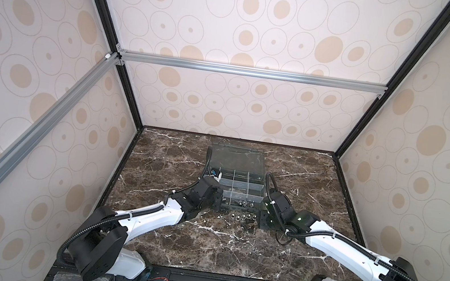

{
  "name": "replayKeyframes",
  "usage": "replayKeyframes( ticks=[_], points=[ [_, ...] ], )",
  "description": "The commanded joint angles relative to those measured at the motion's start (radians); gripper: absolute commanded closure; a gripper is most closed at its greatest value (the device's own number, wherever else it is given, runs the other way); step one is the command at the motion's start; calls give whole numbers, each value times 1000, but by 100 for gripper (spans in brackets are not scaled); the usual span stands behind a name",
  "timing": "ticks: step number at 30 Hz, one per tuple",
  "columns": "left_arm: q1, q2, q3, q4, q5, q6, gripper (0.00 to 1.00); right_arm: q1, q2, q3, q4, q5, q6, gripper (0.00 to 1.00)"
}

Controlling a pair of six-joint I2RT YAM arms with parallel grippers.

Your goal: Sort the screws and nuts into containers

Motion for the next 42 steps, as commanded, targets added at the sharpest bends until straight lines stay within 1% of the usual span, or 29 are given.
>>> replayKeyframes(
  ticks=[1,15,26,39,41,42],
  points=[
    [32,-19,33,10,8,29,84,-5,-6,-7,-11,11,13,47],
    [143,61,81,24,65,88,84,-5,-37,-22,-26,25,28,47],
    [185,103,88,37,84,104,84,-5,-24,-18,-22,23,26,46],
    [226,253,192,37,113,127,84,-6,-35,-30,-21,32,26,47],
    [232,262,198,41,115,124,83,-5,-37,-30,-21,33,27,46],
    [235,266,199,41,116,123,81,-5,-38,-30,-24,32,27,46]
  ],
)
